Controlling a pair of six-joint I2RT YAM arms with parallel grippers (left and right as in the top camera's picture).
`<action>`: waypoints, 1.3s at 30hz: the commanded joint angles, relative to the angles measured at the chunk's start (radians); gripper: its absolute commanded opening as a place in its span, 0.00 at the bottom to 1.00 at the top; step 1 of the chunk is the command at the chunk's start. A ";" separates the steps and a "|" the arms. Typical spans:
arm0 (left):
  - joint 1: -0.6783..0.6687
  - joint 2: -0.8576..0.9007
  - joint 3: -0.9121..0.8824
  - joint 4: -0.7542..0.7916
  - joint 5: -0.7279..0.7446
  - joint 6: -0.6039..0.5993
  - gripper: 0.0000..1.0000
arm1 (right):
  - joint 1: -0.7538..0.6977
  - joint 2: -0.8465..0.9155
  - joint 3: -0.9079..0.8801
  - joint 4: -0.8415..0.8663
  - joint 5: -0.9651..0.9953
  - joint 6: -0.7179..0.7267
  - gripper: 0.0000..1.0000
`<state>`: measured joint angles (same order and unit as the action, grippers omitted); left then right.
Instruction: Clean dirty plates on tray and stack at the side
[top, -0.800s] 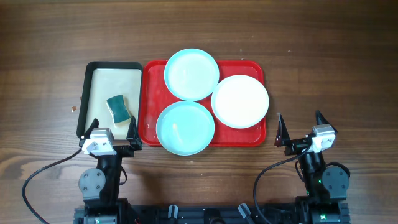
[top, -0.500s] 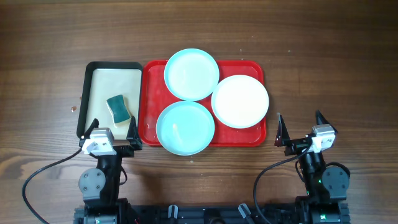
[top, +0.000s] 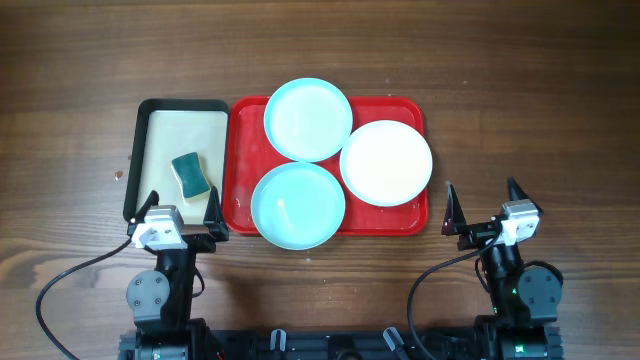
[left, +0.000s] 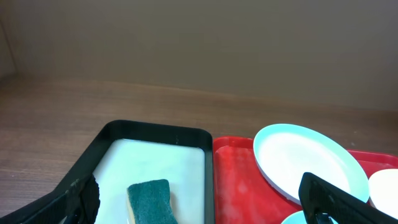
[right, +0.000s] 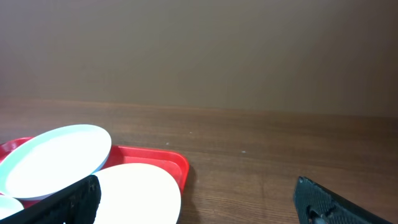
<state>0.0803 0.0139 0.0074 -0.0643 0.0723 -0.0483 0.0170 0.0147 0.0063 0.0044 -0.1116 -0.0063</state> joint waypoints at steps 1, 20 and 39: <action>-0.005 0.000 -0.002 -0.008 0.001 0.018 1.00 | 0.006 -0.010 -0.001 0.004 -0.015 -0.017 1.00; -0.005 0.000 -0.002 -0.008 0.001 0.018 1.00 | 0.006 -0.010 -0.001 0.004 -0.015 -0.017 1.00; -0.005 0.000 -0.002 -0.008 0.001 0.018 1.00 | 0.006 -0.009 -0.001 0.018 -0.031 0.011 1.00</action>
<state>0.0803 0.0139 0.0074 -0.0643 0.0723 -0.0483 0.0170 0.0147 0.0063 0.0078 -0.1120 -0.0135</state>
